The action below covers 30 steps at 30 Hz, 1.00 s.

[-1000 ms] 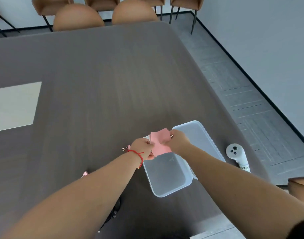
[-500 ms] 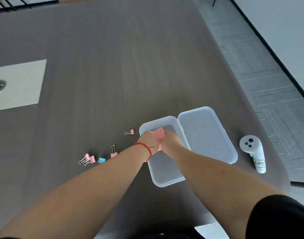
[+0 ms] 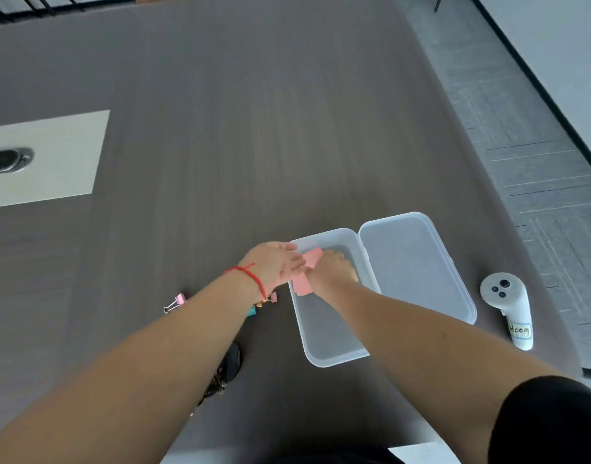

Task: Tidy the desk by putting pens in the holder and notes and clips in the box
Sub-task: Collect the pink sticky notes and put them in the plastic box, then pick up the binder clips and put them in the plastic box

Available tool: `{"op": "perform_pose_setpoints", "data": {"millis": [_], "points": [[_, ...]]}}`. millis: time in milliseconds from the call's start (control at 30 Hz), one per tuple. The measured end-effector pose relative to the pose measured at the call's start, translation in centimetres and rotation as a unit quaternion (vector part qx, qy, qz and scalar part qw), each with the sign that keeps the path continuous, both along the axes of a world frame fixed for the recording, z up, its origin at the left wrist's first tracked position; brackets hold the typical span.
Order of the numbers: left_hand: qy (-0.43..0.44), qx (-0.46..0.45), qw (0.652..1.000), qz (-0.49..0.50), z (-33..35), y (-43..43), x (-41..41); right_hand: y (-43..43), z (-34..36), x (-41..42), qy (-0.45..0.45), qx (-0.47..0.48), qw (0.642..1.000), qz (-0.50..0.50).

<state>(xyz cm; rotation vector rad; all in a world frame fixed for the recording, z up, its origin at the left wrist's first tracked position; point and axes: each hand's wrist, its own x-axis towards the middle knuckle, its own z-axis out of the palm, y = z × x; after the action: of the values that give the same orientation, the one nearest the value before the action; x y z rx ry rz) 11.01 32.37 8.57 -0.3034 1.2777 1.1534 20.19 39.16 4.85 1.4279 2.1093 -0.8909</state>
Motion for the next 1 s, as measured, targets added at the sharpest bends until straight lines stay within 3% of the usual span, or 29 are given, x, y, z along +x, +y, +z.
{"op": "perform_pose_setpoints", "data": {"millis": [133,233,267,367,400,567,733,833,1000], "points": [[0.171,0.001,0.982,0.076,1.8,-2.6,-6.4,2.1,4.2,-1.5,-0.062,0.032,0.989,0.132],[0.284,-0.092,0.953,-0.046,1.0,-5.9,-11.5,2.2,7.4,-3.5,0.041,0.130,0.972,0.190],[0.345,-0.149,0.915,-0.147,0.5,-7.4,-12.6,1.6,7.6,-4.3,0.092,0.157,0.963,0.197],[0.493,-0.279,0.700,-0.435,-2.7,-12.3,-13.9,-1.5,7.4,-6.1,0.194,0.140,0.942,0.234],[0.497,-0.294,0.667,-0.471,-2.9,-13.4,-13.4,-2.4,6.4,-6.7,0.185,0.132,0.935,0.271],[0.496,-0.256,0.656,-0.508,-5.7,-16.5,-11.5,-4.0,0.1,-9.2,-0.022,0.148,0.904,0.400],[0.532,-0.222,0.651,-0.494,-7.6,-17.5,-10.6,-4.7,-2.7,-10.0,-0.214,0.176,0.835,0.475],[0.544,-0.217,0.633,-0.506,-8.2,-17.5,-10.1,-5.7,-3.4,-10.2,-0.208,0.179,0.833,0.480],[0.580,-0.190,0.616,-0.498,-9.2,-17.3,-9.1,-7.3,-4.0,-10.3,-0.147,0.106,0.883,0.434]]}}
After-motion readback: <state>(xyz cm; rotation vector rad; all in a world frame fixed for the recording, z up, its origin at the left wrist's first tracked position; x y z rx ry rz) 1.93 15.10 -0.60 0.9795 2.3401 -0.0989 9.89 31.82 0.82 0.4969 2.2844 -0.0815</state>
